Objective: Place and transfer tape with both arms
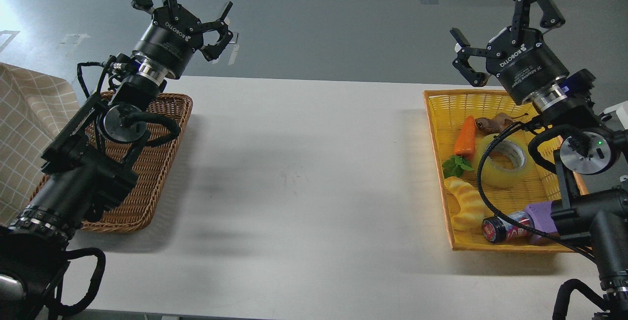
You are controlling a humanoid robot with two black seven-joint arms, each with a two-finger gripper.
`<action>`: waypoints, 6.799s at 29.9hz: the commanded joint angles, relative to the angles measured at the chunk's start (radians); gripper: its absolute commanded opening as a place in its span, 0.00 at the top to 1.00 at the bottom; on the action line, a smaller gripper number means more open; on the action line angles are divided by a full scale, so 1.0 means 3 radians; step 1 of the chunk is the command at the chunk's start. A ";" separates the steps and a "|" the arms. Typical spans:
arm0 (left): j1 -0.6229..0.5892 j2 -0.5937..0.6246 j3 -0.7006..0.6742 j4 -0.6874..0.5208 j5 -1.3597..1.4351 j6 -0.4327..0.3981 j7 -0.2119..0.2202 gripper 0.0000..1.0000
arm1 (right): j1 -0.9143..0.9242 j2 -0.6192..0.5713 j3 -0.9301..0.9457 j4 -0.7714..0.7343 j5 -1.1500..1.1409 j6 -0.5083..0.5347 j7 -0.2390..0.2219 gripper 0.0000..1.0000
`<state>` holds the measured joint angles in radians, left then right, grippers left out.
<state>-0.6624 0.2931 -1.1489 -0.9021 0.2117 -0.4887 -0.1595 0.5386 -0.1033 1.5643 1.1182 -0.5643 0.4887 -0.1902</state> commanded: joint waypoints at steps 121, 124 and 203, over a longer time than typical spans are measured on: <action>0.0045 0.0041 -0.0036 0.0005 0.0000 0.0000 -0.0005 0.02 | 0.0766 -0.1635 -0.3455 -0.0643 -0.3498 0.0000 -0.0194 0.04; 0.0045 0.0041 -0.0036 0.0005 0.0000 0.0000 -0.0010 0.02 | 0.0766 -0.1609 -0.3455 -0.0715 -0.3493 0.0000 -0.0199 0.07; 0.0045 0.0051 -0.0041 0.0016 -0.0005 0.0000 -0.0005 0.02 | 0.1733 0.0145 -0.4023 -0.0526 -0.3437 0.0000 -0.0204 1.00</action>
<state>-0.6489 0.3083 -1.1612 -0.8970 0.2100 -0.4887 -0.1610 1.0591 -0.0990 0.3838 0.9902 -1.5947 0.4887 -0.2517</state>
